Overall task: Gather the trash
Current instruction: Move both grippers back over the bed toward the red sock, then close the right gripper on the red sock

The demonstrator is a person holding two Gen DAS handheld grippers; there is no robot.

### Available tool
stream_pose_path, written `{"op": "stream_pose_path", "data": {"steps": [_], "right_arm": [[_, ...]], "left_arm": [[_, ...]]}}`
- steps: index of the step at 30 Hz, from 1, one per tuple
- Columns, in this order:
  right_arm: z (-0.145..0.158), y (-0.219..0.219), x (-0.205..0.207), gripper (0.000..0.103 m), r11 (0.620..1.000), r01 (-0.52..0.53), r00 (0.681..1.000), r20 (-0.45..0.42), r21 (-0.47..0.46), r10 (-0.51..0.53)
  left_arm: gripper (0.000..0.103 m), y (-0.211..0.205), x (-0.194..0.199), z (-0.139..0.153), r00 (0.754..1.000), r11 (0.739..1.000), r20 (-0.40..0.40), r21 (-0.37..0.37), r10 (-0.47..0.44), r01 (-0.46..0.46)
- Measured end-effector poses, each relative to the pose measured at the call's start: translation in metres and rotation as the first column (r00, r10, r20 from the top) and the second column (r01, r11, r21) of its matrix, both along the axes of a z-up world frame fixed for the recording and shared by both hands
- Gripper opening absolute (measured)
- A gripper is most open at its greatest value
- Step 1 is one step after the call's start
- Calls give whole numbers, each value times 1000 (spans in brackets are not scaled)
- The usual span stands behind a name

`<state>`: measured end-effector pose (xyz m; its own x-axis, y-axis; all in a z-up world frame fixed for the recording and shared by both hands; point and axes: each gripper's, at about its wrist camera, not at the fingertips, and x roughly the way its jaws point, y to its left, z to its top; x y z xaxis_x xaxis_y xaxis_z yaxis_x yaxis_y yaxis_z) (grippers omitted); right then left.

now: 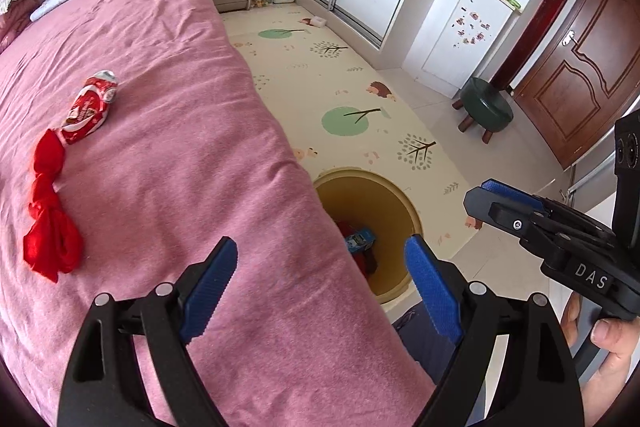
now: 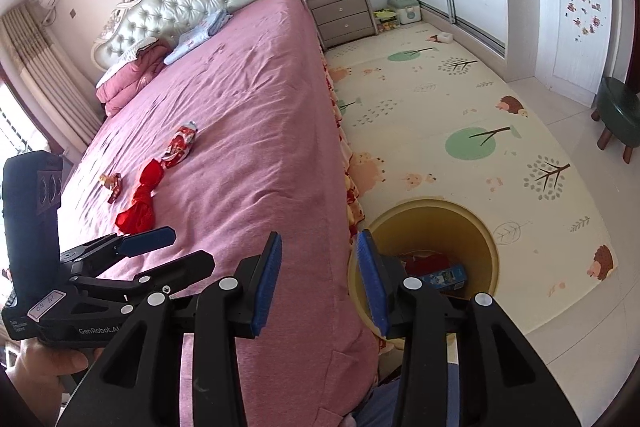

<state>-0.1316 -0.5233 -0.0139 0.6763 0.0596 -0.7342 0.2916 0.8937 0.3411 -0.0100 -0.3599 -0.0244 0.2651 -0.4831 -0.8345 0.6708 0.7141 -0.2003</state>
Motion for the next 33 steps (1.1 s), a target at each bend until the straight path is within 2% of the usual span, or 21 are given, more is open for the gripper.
{"op": "stream_pose_path", "data": {"steps": [5, 12, 17, 28, 33], "right_arm": [[7, 40, 23, 39, 997, -74, 997, 9, -6, 74], [11, 95, 56, 41, 985, -173, 985, 16, 0, 173], [10, 134, 80, 46, 970, -245, 969, 11, -5, 245], [5, 192, 127, 69, 945, -327, 945, 3, -1, 327], [0, 212, 150, 71, 933, -360, 933, -9, -7, 360]], "left_arm": [[86, 44, 12, 6, 997, 997, 30, 8, 71, -72], [92, 107, 28, 9, 981, 984, 88, 22, 175, -177], [94, 152, 41, 5, 962, 965, 82, 29, 259, -262], [98, 228, 75, -5, 908, 909, 69, 22, 413, -416], [99, 253, 90, -9, 879, 880, 49, 9, 474, -475]]}}
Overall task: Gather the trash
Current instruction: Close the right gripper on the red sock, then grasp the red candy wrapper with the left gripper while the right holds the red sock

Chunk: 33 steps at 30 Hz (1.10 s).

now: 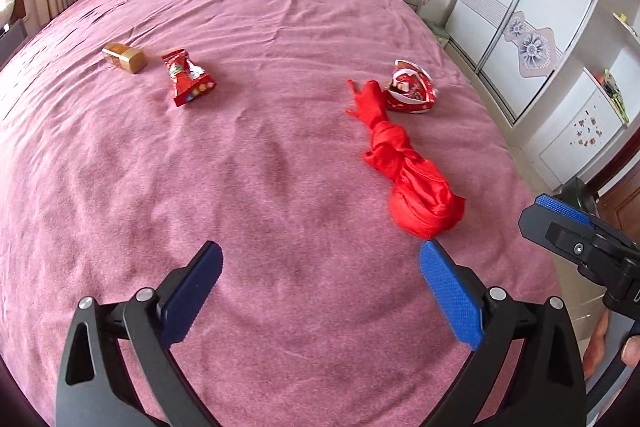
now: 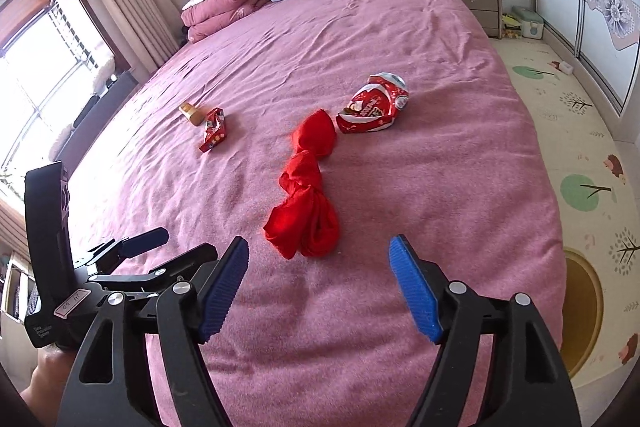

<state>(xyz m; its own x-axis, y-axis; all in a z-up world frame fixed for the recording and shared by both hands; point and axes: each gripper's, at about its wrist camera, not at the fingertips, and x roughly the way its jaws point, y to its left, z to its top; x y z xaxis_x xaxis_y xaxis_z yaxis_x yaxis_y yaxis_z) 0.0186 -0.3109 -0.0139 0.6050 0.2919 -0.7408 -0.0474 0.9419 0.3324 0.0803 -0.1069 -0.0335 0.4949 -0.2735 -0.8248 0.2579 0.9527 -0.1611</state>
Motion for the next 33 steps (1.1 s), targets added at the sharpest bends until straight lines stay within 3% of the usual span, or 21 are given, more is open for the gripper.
{"op": "stream_pose_path", "data": {"steps": [8, 17, 22, 33], "right_arm": [[-17, 30, 41, 69, 999, -28, 999, -22, -17, 28], [-37, 48, 88, 61, 997, -32, 998, -59, -68, 28], [-58, 53, 105, 35, 993, -26, 994, -104, -116, 14], [-48, 64, 130, 32, 998, -57, 996, -64, -17, 56]], "left_arm": [[99, 32, 29, -10, 997, 997, -25, -19, 74, -74], [99, 49, 60, -20, 995, 995, -42, -30, 96, -97], [99, 55, 76, -22, 993, 993, -41, -38, 108, -110], [98, 71, 135, -25, 982, 981, -40, -56, 183, -185]]}}
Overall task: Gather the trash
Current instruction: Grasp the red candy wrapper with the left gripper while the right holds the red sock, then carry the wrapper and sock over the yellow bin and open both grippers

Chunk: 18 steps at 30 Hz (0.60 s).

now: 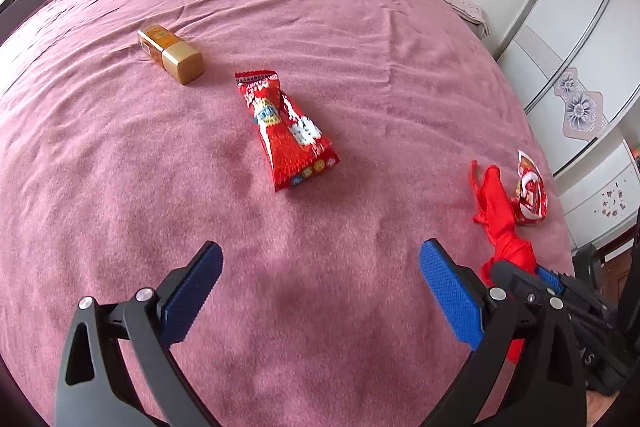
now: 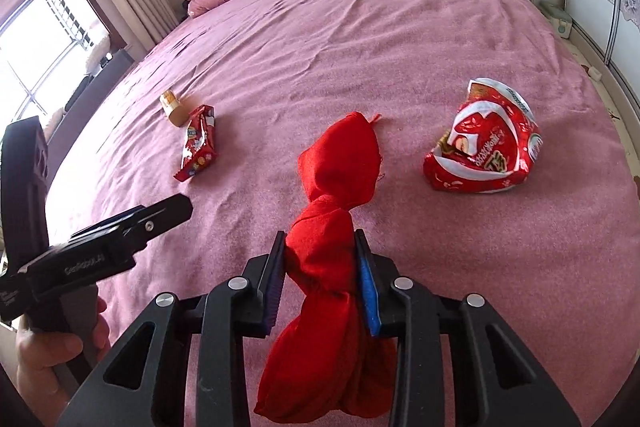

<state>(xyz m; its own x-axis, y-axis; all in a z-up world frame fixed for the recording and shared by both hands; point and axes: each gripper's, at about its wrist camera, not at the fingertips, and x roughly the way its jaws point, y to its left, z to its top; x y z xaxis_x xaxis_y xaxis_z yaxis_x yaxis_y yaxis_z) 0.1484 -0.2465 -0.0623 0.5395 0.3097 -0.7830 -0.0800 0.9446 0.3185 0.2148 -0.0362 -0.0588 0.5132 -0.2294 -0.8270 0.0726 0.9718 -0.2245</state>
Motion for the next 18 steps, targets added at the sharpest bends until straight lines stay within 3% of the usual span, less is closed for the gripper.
{"op": "stream_pose_path", "data": {"steps": [7, 9, 10, 13, 15, 18], "right_arm": [[-1, 6, 8, 32, 999, -12, 1000, -4, 38, 12], [-3, 7, 8, 32, 999, -16, 1000, -10, 39, 17], [-4, 6, 8, 32, 999, -14, 1000, -14, 45, 14], [-7, 5, 5, 32, 998, -9, 1000, -19, 64, 10], [-8, 5, 3, 32, 998, -11, 1000, -20, 65, 12], [-7, 4, -1, 32, 997, -13, 1000, -21, 73, 14]], "left_arm": [[92, 3, 71, -5, 996, 997, -33, -18, 81, -81], [67, 3, 89, -10, 993, 995, -56, 4, 104, -104], [61, 4, 96, -14, 991, 994, -75, 12, 111, -111], [52, 5, 102, -19, 988, 992, -84, 28, 126, -124], [40, 4, 99, -19, 989, 991, -77, 52, 125, -121], [34, 7, 88, -19, 991, 993, -75, 23, 114, -112]]}}
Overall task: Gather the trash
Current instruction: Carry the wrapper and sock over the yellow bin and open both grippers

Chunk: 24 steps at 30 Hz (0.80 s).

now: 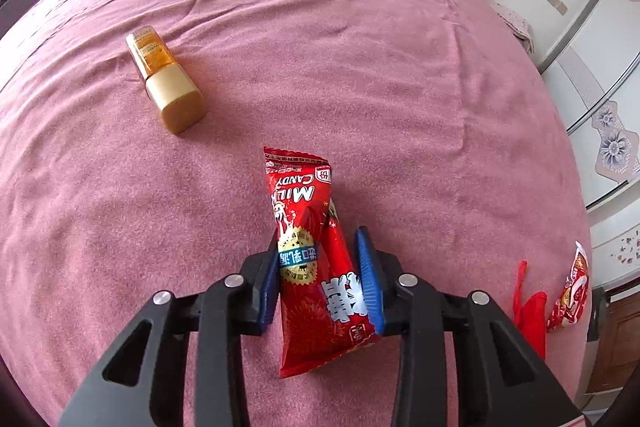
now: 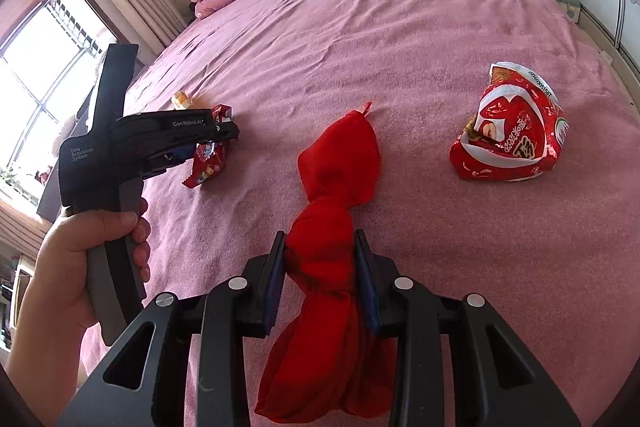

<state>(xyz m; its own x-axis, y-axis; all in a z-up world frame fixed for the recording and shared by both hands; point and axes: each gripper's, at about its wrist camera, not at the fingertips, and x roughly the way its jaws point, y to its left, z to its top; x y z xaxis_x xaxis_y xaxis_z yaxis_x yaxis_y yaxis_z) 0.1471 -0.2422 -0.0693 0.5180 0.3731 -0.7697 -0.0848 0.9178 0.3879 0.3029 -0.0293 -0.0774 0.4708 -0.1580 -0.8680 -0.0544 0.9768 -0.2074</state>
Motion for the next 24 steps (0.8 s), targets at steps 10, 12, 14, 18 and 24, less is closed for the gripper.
{"op": "stream_pose_path", "data": {"steps": [10, 12, 14, 18, 24], "right_arm": [[25, -12, -32, 32, 1000, 14, 999, 44, 4, -14], [31, -17, -41, 32, 1000, 20, 998, 57, 3, -21], [36, -21, -53, 32, 1000, 29, 997, 65, 4, -29], [41, -31, -76, 32, 999, 42, 997, 68, 5, -43], [44, -51, -112, 32, 996, 84, 995, 60, 29, -85]], "left_arm": [[33, -17, -74, 11, 993, 994, 25, -21, -111, 112], [32, -22, -93, 14, 990, 989, 23, -42, -138, 138], [32, -27, -112, 16, 986, 985, 21, -52, -164, 165], [32, -37, -146, 22, 979, 976, 26, -73, -204, 206], [32, -61, -192, 37, 958, 954, 53, -90, -283, 287]]}}
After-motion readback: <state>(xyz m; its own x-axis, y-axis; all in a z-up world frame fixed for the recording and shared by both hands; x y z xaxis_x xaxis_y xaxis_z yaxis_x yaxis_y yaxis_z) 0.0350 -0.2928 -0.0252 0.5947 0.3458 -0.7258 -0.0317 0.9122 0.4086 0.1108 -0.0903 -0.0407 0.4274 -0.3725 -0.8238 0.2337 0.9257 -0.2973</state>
